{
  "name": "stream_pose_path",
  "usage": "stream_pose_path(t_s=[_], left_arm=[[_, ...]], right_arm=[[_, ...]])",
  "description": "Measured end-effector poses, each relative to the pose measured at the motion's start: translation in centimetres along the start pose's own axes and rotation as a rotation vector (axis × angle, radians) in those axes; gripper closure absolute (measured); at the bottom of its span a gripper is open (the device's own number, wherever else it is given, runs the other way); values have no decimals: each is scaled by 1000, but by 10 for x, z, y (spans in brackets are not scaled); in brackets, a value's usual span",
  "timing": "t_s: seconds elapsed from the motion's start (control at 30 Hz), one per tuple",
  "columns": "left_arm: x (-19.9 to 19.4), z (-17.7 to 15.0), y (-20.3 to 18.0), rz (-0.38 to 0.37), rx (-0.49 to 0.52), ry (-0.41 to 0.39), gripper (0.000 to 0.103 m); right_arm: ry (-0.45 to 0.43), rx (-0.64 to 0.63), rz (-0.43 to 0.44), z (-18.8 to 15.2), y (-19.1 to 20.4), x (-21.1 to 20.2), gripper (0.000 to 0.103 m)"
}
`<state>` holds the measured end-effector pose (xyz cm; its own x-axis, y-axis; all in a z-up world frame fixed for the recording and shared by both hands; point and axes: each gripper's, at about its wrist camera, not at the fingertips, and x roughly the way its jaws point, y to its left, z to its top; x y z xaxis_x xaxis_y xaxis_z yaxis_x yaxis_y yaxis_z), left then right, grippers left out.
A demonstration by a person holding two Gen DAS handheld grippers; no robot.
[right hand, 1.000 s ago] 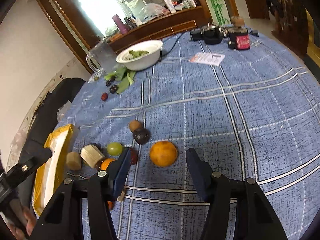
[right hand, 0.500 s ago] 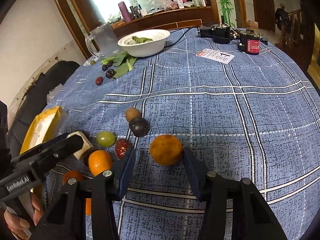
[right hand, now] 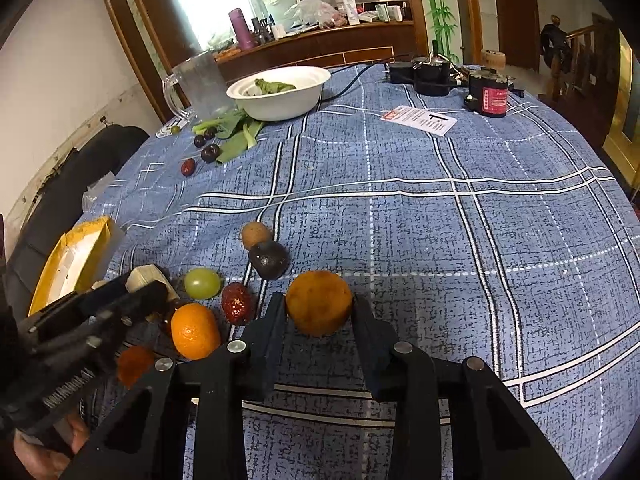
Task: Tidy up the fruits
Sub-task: 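Grasp a white yam cube with the left gripper while the right gripper grasps a tangerine, then release the yam cube into the tray with the left gripper while the right gripper drops the tangerine there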
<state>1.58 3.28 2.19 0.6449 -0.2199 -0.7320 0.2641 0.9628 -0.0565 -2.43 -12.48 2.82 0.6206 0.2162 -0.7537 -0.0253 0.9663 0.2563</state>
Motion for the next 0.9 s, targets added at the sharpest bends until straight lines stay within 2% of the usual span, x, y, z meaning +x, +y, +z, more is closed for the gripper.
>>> stream_pose_path(t_s=[0.17, 0.43, 0.6, 0.7, 0.9], left_arm=[[-6, -1, 7, -22, -25, -21, 63], [-29, 2, 14, -58, -63, -119, 63], [-65, -6, 37, -59, -152, -157, 63], [-98, -18, 58, -21, -193, -172, 63], [-153, -53, 122, 161, -298, -184, 63]], right_arm=[[-8, 4, -4, -1, -1, -3, 68], [-51, 5, -22, -1, -3, -13, 68], [-81, -1, -30, -3, -2, -22, 68], [-87, 11, 4, -3, 5, -32, 68], [-76, -50, 160, -16, 70, -61, 67]])
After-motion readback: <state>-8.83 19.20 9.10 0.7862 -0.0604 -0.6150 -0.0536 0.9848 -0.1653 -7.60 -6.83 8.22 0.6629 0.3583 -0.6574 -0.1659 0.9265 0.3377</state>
